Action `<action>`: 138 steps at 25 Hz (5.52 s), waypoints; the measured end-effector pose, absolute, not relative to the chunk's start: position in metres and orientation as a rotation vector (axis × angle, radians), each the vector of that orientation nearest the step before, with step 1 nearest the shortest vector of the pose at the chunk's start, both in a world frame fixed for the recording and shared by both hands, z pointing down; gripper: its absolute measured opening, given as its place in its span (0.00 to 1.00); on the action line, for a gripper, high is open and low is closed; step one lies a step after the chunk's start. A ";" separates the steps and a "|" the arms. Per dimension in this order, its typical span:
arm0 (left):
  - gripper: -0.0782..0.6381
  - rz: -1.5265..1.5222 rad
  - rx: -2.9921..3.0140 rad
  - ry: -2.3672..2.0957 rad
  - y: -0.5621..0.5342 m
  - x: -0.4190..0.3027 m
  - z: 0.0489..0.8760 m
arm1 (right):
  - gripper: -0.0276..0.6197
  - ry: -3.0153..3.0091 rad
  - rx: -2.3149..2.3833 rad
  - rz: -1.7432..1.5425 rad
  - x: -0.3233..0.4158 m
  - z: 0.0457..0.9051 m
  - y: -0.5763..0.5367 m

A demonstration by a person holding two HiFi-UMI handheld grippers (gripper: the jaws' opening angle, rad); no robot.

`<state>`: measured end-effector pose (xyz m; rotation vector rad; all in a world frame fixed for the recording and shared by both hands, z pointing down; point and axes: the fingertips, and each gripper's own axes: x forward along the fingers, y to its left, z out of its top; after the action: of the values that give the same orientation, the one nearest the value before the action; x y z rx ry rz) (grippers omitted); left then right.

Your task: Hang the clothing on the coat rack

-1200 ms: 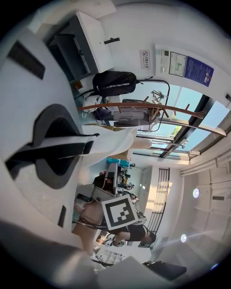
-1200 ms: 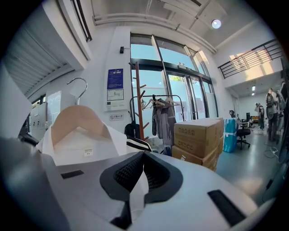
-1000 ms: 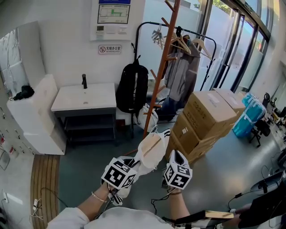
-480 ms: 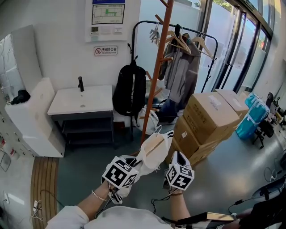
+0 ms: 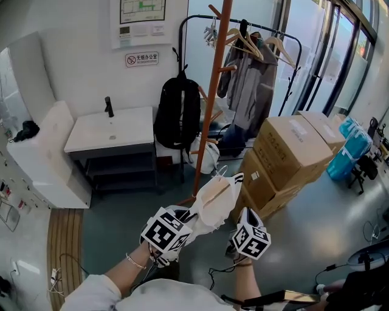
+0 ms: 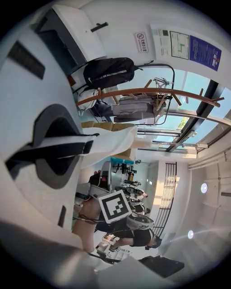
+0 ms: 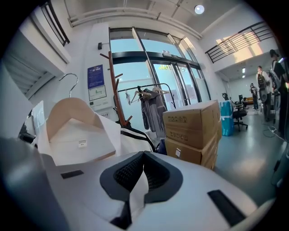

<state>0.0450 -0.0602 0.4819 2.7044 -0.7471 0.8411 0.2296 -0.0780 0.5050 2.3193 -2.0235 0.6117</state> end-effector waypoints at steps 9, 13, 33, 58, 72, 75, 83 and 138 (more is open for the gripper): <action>0.14 0.818 2.705 -0.695 -0.096 0.056 0.496 | 0.08 -1.978 2.343 0.603 0.242 0.512 -0.111; 0.14 0.815 2.714 -0.658 -0.121 0.062 0.498 | 0.08 -1.961 2.363 0.598 0.247 0.510 -0.136; 0.14 0.857 2.818 -0.492 -0.238 0.100 0.470 | 0.08 -1.883 2.489 0.600 0.283 0.496 -0.248; 0.14 0.884 2.812 -0.357 -0.285 0.106 0.490 | 0.08 -1.776 2.523 0.633 0.292 0.511 -0.289; 0.14 0.863 2.750 -0.385 -0.301 0.124 0.506 | 0.08 -1.783 2.452 0.652 0.308 0.521 -0.310; 0.14 0.863 2.732 -0.427 -0.304 0.134 0.502 | 0.08 -1.831 2.406 0.636 0.313 0.515 -0.321; 0.14 0.821 2.686 -0.472 -0.305 0.166 0.485 | 0.08 -1.921 2.376 0.609 0.341 0.497 -0.337; 0.14 0.681 2.893 -0.344 -0.346 0.148 0.299 | 0.08 -2.068 2.379 0.603 0.339 0.466 -0.351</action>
<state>0.1483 -0.3459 0.2995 2.8930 -0.3438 0.6808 0.3389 -0.3512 0.4659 2.3787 -2.0678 0.6026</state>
